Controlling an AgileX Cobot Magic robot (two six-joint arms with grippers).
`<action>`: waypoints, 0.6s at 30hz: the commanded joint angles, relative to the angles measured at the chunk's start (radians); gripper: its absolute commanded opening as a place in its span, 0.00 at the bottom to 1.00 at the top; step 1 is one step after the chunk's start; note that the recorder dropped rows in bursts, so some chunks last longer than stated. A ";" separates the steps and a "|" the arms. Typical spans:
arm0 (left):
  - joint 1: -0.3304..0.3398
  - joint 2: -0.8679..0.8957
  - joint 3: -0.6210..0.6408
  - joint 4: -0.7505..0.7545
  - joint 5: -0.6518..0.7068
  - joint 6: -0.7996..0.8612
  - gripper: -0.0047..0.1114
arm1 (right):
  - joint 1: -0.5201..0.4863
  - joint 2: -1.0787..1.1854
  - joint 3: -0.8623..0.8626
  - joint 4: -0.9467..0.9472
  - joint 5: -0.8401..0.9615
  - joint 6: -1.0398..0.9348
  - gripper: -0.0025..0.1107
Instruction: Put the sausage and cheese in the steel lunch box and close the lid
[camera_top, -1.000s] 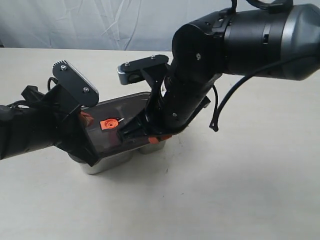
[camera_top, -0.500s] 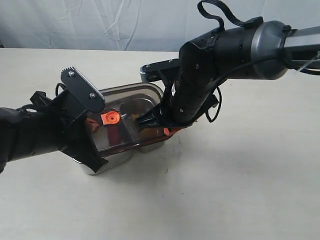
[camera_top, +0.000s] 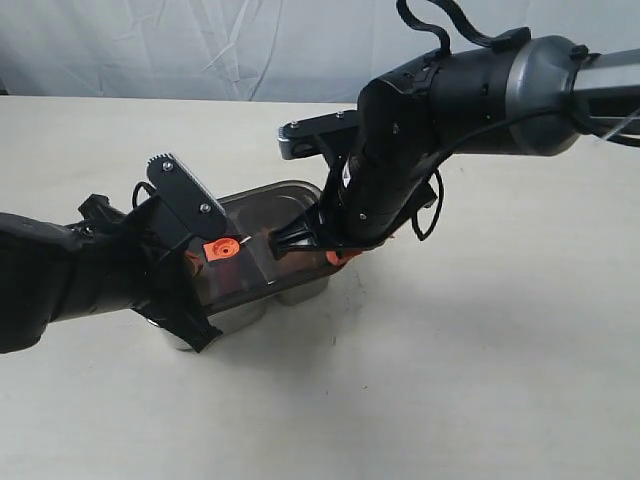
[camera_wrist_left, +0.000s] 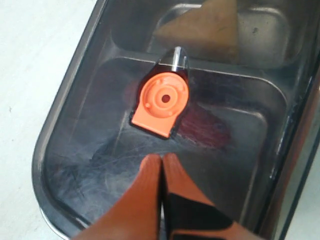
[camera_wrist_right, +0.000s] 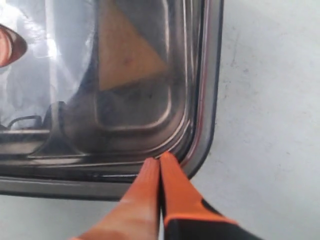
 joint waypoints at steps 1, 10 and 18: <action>0.001 0.031 0.017 -0.023 0.038 -0.006 0.04 | -0.004 -0.031 0.010 -0.022 0.040 0.009 0.01; 0.001 -0.022 0.017 -0.023 0.035 -0.006 0.04 | -0.004 -0.065 0.010 -0.034 0.206 0.009 0.01; 0.001 -0.067 0.017 -0.023 0.035 -0.006 0.04 | -0.004 -0.018 0.010 -0.034 0.160 0.009 0.01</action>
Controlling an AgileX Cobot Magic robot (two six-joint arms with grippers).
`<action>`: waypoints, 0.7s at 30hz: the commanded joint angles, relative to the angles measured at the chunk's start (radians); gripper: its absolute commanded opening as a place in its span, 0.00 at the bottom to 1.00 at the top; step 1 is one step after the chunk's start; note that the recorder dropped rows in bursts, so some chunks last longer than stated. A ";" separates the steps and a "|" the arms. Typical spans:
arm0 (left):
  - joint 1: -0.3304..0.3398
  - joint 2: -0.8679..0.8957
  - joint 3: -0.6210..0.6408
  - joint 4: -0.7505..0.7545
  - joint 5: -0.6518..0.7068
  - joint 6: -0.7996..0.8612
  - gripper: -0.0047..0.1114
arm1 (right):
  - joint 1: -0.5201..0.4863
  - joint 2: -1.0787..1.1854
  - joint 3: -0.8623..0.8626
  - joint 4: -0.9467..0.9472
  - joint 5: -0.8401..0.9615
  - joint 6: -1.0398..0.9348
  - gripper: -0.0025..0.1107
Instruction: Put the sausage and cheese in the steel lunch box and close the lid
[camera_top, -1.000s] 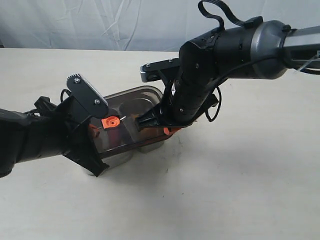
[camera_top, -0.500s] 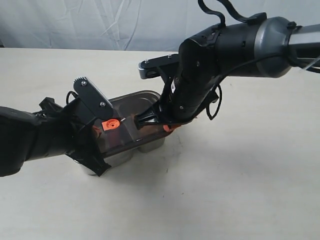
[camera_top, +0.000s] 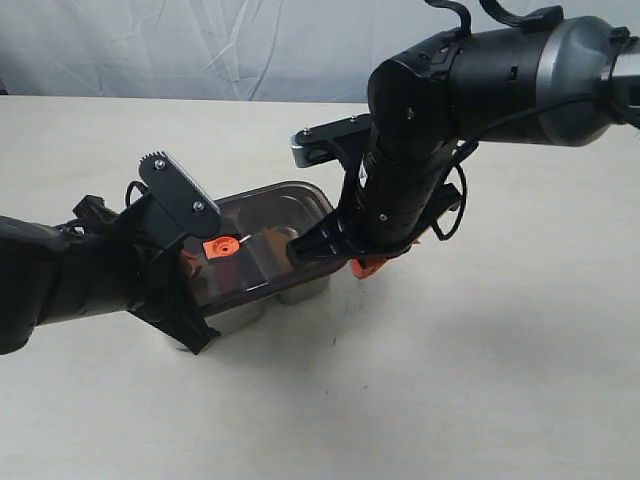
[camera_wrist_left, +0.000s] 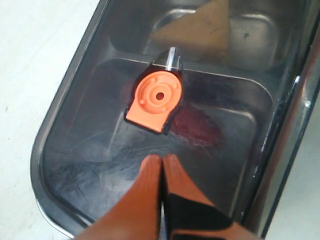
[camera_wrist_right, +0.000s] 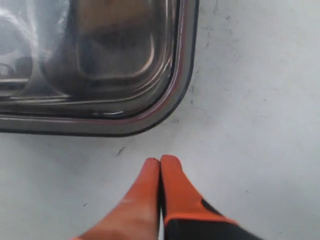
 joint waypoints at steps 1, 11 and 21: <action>0.001 -0.023 0.009 -0.014 0.020 -0.006 0.04 | -0.004 0.046 0.006 -0.015 0.006 0.002 0.01; 0.001 -0.065 0.009 -0.014 0.016 -0.006 0.04 | -0.004 0.079 0.006 -0.073 -0.069 0.033 0.01; 0.001 -0.065 0.009 -0.014 0.016 -0.006 0.04 | -0.080 0.095 0.006 -0.099 -0.115 0.049 0.01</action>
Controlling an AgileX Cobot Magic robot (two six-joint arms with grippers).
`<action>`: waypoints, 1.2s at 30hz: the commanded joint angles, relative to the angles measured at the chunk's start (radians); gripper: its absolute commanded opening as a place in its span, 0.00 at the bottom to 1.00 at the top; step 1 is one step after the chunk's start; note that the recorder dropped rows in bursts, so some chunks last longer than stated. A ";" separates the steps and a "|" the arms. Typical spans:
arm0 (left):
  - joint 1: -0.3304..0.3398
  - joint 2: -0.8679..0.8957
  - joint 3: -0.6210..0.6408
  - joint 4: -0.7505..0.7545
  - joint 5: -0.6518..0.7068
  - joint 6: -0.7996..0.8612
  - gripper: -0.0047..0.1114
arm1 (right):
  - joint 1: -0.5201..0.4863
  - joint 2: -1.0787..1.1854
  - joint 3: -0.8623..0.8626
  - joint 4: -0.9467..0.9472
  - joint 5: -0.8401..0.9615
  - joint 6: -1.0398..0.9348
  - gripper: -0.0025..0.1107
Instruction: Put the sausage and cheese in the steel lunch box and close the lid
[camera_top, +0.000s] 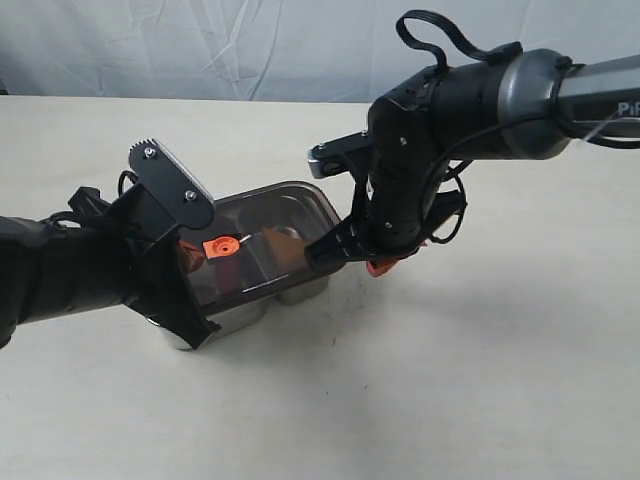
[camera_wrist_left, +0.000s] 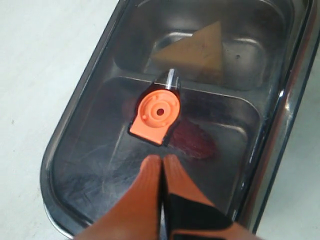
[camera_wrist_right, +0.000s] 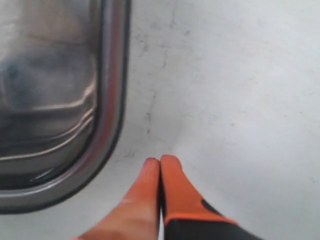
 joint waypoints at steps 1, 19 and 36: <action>0.001 -0.007 0.003 -0.013 0.007 -0.006 0.04 | -0.029 0.000 0.002 -0.014 -0.052 0.006 0.01; 0.001 -0.007 0.003 -0.013 0.011 -0.006 0.04 | -0.030 0.058 0.002 0.040 -0.186 -0.037 0.01; 0.001 -0.003 0.003 -0.013 0.022 -0.006 0.04 | -0.030 0.058 0.002 0.040 -0.226 -0.037 0.01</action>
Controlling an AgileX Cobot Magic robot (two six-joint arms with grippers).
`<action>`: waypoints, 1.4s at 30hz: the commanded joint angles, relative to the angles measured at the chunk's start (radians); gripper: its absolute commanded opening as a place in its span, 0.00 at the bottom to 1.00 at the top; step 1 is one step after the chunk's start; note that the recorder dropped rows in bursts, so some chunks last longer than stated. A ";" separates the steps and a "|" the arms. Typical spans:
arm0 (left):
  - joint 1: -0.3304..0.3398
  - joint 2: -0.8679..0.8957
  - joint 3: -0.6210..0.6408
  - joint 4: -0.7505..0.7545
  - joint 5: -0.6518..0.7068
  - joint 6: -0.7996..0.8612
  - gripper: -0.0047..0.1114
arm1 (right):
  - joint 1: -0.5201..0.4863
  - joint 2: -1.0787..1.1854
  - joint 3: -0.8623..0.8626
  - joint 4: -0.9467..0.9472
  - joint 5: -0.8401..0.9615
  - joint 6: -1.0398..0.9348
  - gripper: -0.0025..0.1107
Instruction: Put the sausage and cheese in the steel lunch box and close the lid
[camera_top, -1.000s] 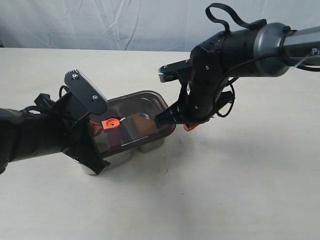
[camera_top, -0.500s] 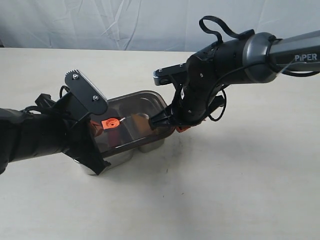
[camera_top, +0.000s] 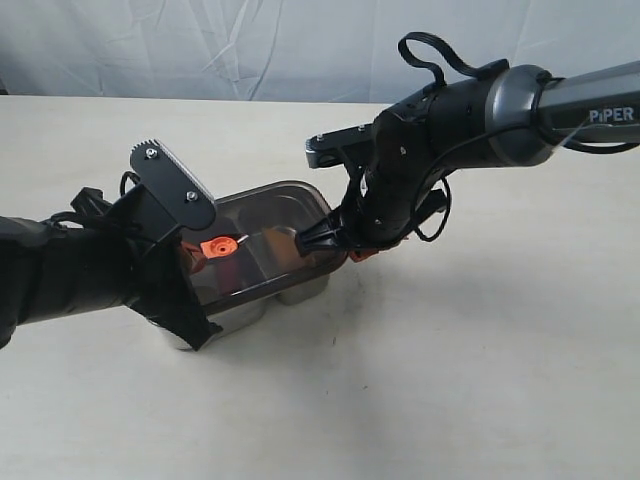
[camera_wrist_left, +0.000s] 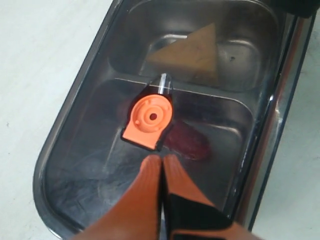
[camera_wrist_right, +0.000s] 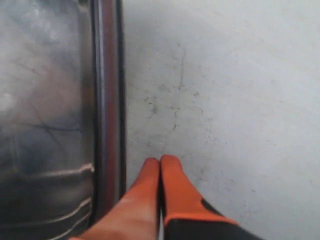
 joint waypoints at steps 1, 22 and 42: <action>0.001 -0.003 0.003 -0.013 0.007 -0.006 0.04 | -0.005 -0.001 0.002 0.000 -0.037 -0.007 0.01; 0.001 -0.001 0.003 -0.013 0.007 -0.006 0.04 | -0.005 -0.001 0.002 0.017 -0.080 -0.039 0.01; 0.001 0.006 0.003 -0.013 -0.024 -0.006 0.04 | -0.005 -0.013 0.002 0.049 -0.022 -0.073 0.01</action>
